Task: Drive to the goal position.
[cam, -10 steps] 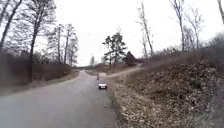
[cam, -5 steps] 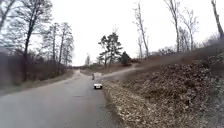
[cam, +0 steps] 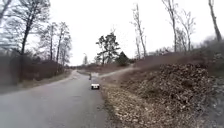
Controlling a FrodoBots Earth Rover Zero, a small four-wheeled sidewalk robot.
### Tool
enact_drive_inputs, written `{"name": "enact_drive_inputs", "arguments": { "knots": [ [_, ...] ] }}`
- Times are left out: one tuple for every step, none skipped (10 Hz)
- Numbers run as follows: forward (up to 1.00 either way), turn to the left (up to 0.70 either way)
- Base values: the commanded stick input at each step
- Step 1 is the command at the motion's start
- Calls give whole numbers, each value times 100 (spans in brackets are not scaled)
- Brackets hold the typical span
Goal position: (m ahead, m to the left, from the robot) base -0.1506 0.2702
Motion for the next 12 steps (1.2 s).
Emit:
{"name": "enact_drive_inputs", "arguments": {
  "knots": [
    [0,0],
    [0,0],
    [0,7],
    [0,35],
    [0,62],
    [0,84],
    [0,85],
    [0,73],
    [0,57],
    [0,22],
    [0,48],
    [0,85]
  ]
}}
